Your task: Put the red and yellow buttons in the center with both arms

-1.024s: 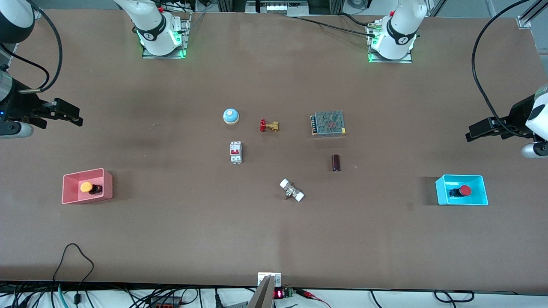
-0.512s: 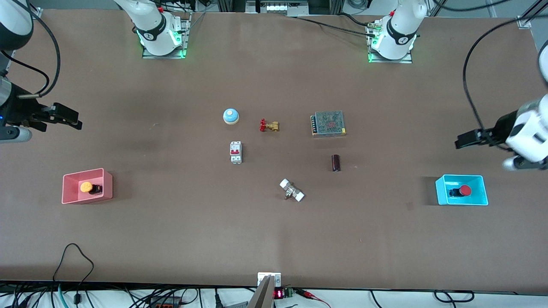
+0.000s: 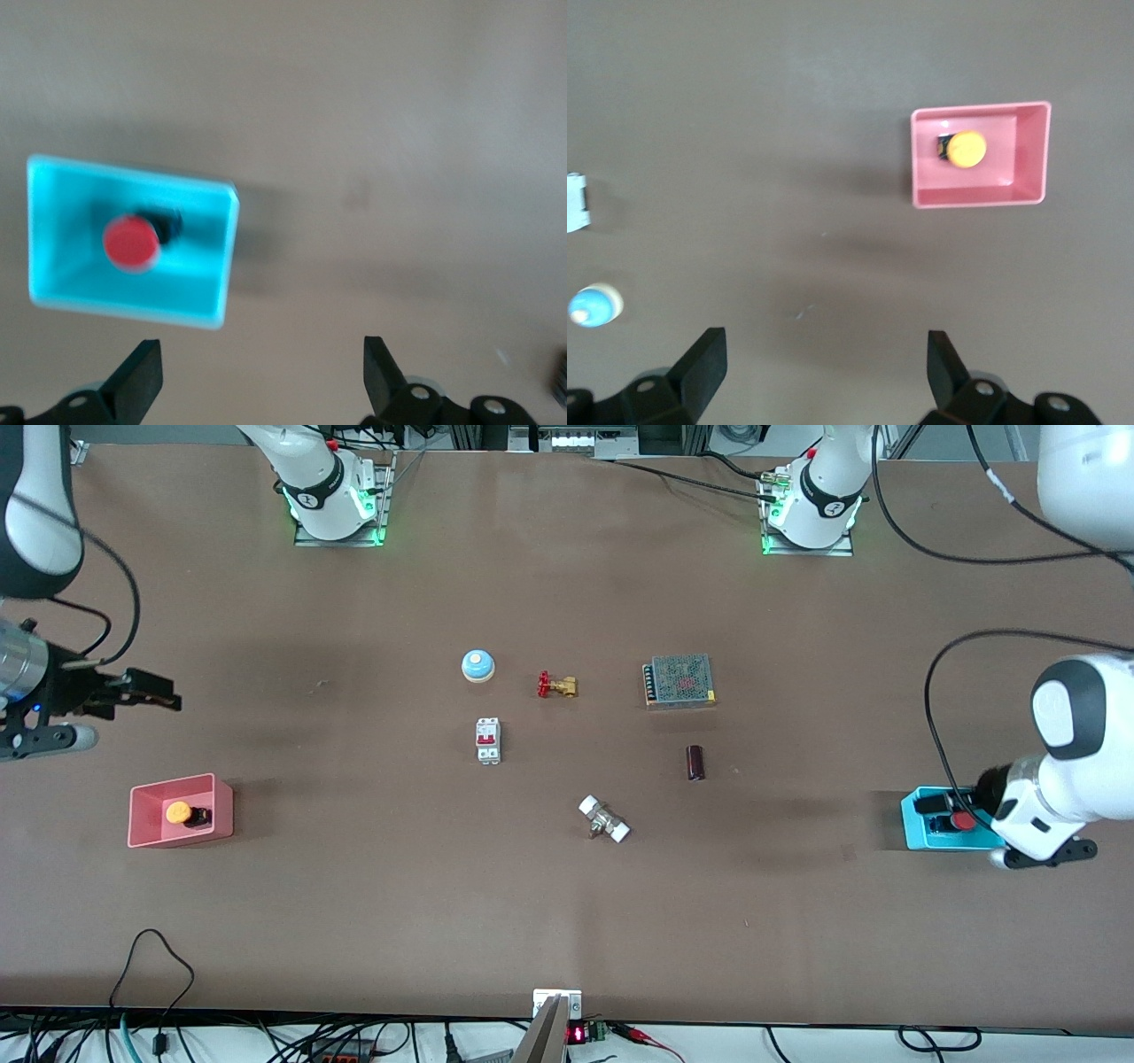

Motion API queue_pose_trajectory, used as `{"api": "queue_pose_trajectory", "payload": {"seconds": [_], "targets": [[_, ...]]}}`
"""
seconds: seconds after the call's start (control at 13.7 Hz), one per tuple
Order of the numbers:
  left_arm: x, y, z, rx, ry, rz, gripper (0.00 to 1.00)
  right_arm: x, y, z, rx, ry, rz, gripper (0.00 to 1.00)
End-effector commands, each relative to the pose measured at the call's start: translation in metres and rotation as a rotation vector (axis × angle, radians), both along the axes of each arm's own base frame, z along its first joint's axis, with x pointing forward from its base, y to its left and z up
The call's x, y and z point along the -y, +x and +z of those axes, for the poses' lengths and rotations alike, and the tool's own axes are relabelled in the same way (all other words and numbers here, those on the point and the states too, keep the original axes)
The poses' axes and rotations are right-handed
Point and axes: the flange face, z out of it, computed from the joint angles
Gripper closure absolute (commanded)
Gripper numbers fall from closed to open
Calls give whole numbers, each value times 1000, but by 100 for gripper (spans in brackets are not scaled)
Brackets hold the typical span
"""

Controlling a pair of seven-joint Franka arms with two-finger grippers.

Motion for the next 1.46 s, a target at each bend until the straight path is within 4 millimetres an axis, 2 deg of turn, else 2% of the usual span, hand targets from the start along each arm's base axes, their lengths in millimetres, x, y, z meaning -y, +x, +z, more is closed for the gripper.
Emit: {"api": "queue_pose_trajectory", "payload": {"seconds": [0.0, 0.15, 0.22, 0.37, 0.44, 0.51, 0.8, 1.1, 1.39], "targets": [[-28, 13, -9, 62, 7, -28, 0, 34, 19, -39, 36, -27, 5, 0], [-65, 6, -24, 47, 0, -22, 0, 37, 32, -59, 78, -77, 31, 0], [-68, 4, -27, 38, 5, -43, 0, 39, 39, -74, 96, -80, 34, 0], [-69, 1, -47, 13, 0, -76, 0, 55, 47, -105, 137, -99, 78, 0], [-72, 0, -54, 4, -4, -87, 0, 56, 50, -119, 165, -90, 108, 0], [-79, -3, -63, -6, -9, -96, 0, 60, 51, -128, 188, -82, 117, 0], [-78, -4, -75, -17, -22, -190, 0, 67, 60, -161, 224, -112, 149, 0], [-76, -8, -109, -58, -40, -184, 0, 70, 65, -192, 249, -105, 198, 0], [-77, -9, -114, -65, -39, -176, 0, 72, 65, -215, 241, -95, 213, 0]]}}
